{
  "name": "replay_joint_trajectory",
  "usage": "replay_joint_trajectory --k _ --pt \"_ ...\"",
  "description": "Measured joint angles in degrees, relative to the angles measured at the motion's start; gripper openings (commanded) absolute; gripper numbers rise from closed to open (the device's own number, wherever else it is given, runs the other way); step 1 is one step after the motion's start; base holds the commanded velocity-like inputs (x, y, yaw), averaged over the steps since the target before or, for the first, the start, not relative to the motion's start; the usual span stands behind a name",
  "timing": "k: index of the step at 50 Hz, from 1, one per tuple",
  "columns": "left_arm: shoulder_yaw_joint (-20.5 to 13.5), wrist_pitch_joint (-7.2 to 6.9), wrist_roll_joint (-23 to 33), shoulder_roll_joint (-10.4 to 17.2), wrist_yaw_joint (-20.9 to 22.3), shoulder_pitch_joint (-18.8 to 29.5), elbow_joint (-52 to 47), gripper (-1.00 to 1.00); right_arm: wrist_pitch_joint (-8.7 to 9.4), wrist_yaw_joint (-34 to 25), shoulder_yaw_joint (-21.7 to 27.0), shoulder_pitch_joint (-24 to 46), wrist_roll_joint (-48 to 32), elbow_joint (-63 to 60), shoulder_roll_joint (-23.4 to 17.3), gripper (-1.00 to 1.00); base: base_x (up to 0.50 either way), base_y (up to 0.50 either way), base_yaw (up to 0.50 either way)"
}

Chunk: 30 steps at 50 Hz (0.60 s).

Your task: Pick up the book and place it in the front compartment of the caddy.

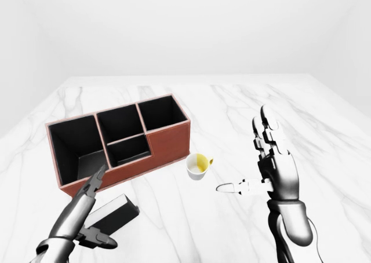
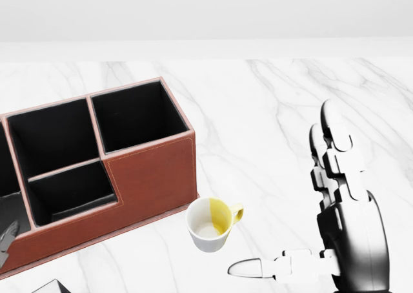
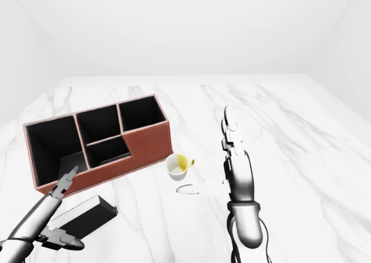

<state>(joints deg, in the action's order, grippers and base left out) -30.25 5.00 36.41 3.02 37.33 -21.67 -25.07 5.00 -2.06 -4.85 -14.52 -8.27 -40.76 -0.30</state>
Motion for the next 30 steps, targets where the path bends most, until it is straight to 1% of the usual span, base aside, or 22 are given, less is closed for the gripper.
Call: replay_joint_trajectory --k 14,26,30 --pt "-0.5 0.00 1.7 1.0 0.3 0.1 2.0 1.00 0.00 0.2 0.0 0.0 -0.1 -0.3 0.0 0.96 0.00 0.00 0.00" --pt "0.2 0.00 3.5 2.3 -0.3 0.9 4.1 1.00 0.00 0.4 0.2 0.0 0.0 -0.5 0.1 0.97 0.00 0.00 0.00" --pt "0.3 0.00 3.9 2.8 0.3 1.4 3.9 1.00 0.00 0.4 0.3 0.0 0.0 -0.5 0.1 0.96 0.00 0.00 0.00"
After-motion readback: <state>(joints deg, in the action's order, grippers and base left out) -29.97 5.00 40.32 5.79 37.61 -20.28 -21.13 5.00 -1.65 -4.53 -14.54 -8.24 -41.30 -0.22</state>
